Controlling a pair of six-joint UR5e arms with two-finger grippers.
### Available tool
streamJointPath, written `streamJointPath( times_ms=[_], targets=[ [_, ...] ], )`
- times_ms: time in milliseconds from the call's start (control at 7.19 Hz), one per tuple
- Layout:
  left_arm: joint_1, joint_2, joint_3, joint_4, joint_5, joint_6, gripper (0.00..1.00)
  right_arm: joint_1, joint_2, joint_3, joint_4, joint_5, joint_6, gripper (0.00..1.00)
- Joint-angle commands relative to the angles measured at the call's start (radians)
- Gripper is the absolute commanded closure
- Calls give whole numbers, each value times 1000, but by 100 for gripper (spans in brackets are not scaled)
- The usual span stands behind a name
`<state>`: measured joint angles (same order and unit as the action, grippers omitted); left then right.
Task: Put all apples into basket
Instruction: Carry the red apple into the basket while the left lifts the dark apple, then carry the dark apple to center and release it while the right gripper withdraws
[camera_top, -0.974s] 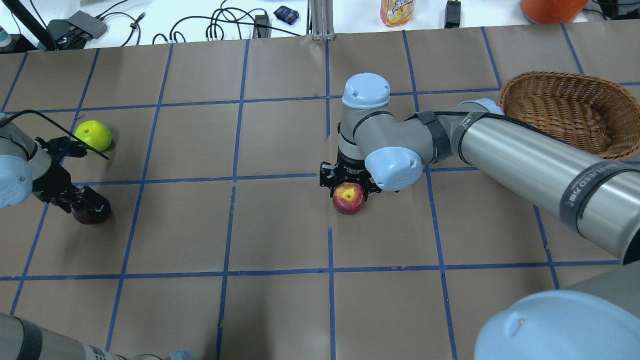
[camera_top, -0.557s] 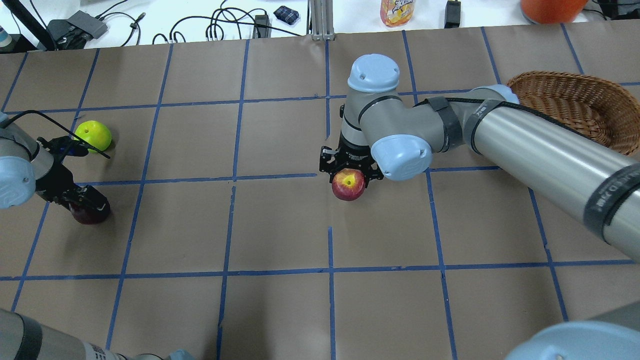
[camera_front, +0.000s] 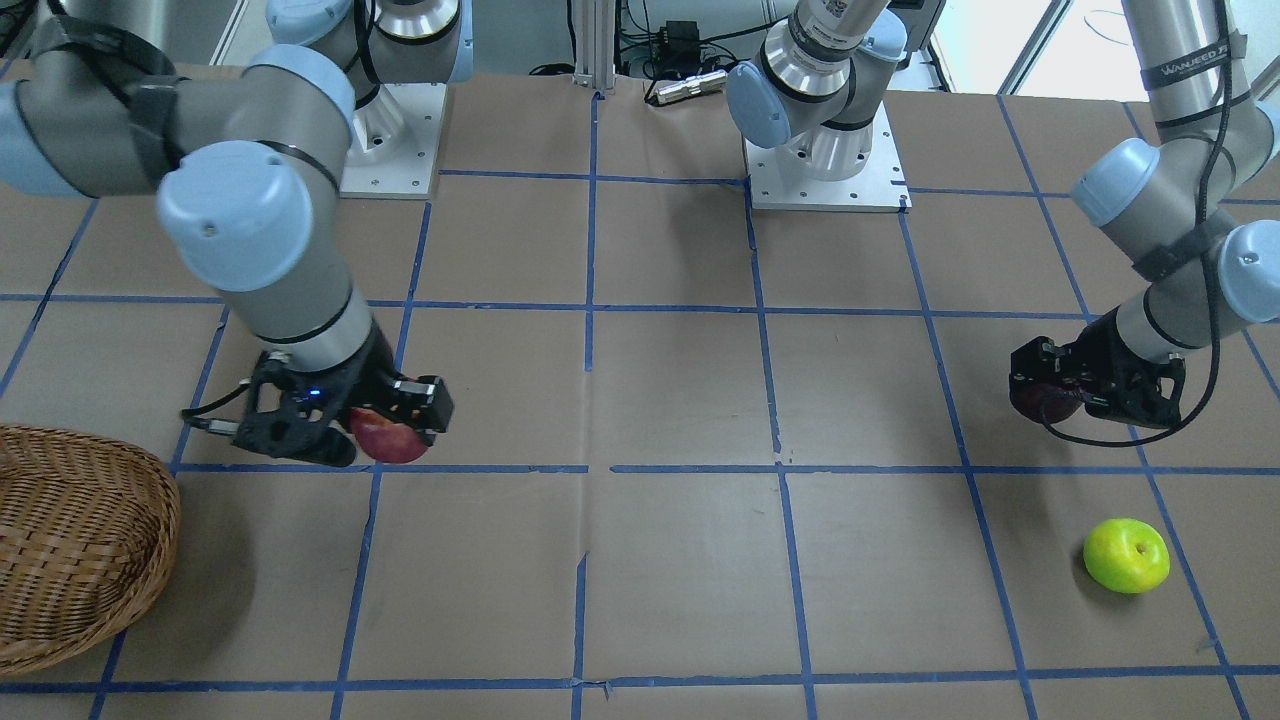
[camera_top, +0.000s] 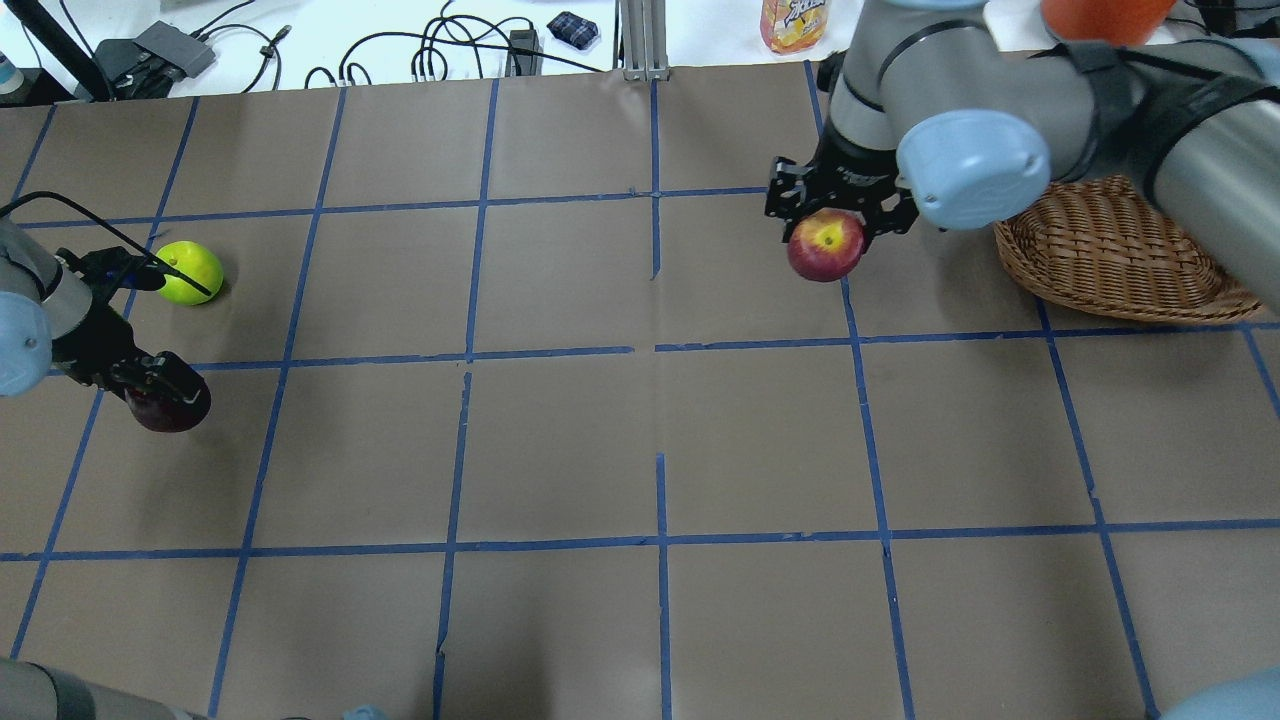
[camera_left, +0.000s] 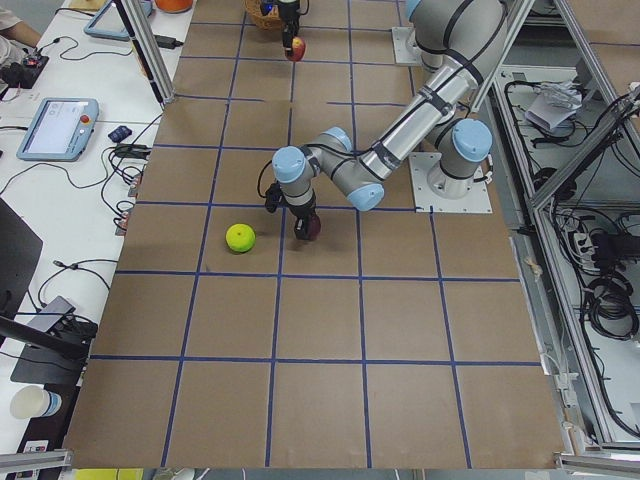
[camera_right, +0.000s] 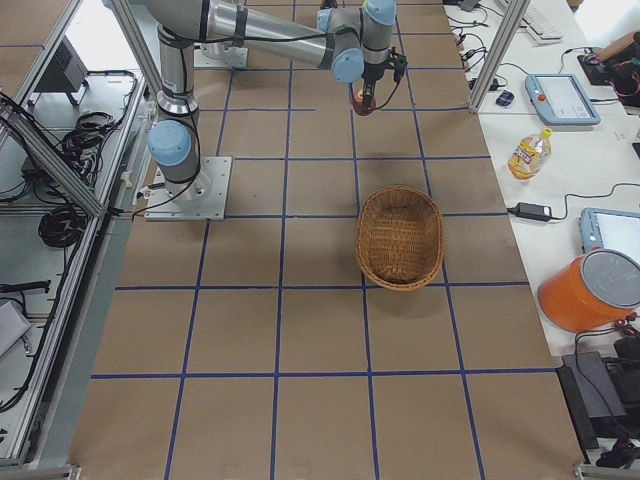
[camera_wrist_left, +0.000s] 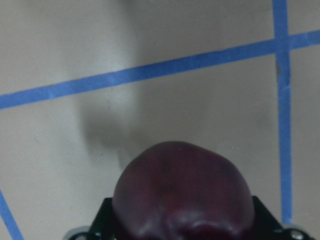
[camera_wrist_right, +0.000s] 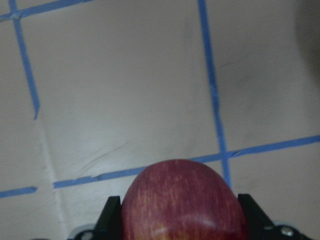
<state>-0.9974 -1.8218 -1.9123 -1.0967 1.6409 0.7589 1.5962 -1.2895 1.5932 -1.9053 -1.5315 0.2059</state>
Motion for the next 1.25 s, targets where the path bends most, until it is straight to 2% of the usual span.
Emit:
streamJointPath(
  times_ms=[0,139,278,418,557,835,974,1113],
  targets=[
    [-192,128,41,-160,-59,-178,66,-183,-5,-48,23,-91,-266,100],
    [-292,157,41,-198,-166,-276,66,-288,-1,-48,23,-96,-446,100],
    [-431,127,41,-187,-188,-503,66,-385,8,-48,11,-96,-611,100],
    [-564,107,41,-148,-257,-671,66,-448,37,-50,-1,-96,-719,100],
    [-674,57,42,-50,-300,-829,66,-505,73,-48,-70,-123,-787,100],
    [-789,-67,58,159,-299,-1003,69,-567,184,-50,-208,-137,-884,100],
    [-847,-112,128,162,-276,-1073,73,-584,237,-55,-289,-139,-922,100],
    [-895,-157,188,159,-206,-1114,73,-599,260,-56,-352,-139,-982,100]
  ],
)
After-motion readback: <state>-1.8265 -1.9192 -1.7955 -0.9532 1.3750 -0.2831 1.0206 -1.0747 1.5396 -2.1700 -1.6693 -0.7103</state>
